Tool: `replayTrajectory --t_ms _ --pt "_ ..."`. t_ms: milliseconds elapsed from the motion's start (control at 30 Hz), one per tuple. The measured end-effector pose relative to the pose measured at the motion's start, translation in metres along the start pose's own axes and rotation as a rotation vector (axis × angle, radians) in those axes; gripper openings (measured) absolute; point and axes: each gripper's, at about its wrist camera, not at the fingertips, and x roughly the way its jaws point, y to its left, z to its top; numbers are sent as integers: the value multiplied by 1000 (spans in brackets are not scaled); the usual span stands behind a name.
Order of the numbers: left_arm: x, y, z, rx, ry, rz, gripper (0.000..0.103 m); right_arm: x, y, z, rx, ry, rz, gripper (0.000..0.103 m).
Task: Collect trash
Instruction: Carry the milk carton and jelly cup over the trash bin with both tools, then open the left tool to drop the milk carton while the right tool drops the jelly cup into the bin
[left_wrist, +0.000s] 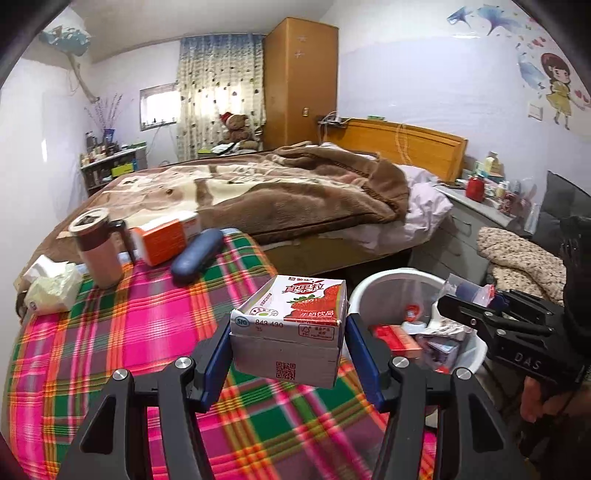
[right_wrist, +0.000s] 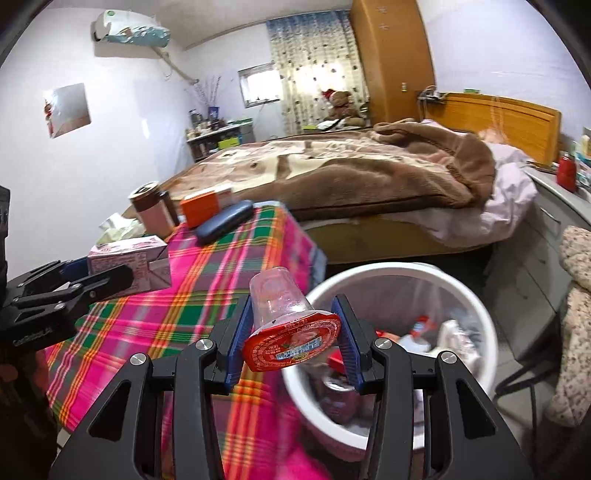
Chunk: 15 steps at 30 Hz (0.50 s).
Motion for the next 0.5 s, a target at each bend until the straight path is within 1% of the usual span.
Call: replayTrajectory --t_ms 233,500 --pt "10 -37 2 23 10 -60 59 -6 -28 -1 36 -10 -59 45" --pt "39 -79 1 47 42 -115 59 0 -64 -3 84 25 -117 45"
